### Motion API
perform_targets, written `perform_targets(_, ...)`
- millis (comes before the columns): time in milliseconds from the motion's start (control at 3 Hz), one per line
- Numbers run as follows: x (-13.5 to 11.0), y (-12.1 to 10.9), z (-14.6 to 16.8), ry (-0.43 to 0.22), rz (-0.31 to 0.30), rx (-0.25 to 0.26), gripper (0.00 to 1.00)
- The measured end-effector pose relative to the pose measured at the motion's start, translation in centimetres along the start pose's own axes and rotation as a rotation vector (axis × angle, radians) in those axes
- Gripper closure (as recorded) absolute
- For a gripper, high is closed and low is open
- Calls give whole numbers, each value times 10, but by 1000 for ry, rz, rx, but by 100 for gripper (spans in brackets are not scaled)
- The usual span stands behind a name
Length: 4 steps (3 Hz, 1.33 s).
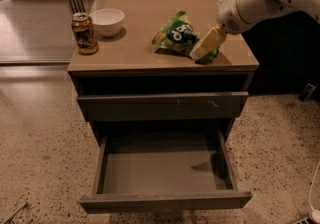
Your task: Place green rice chip bag into middle drawer
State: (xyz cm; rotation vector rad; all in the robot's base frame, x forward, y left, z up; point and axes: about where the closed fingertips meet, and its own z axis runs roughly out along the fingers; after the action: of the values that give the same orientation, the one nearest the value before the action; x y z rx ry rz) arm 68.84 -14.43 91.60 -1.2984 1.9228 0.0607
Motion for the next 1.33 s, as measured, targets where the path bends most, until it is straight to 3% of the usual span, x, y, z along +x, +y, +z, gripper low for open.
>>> perform_targets(333,-10,-11,58,-44,59,-47,0)
perform_targets(667,-9,-10,89,-39,80,-83,0)
perform_targets(1333,-9,-10,90,-39,81,-84,42)
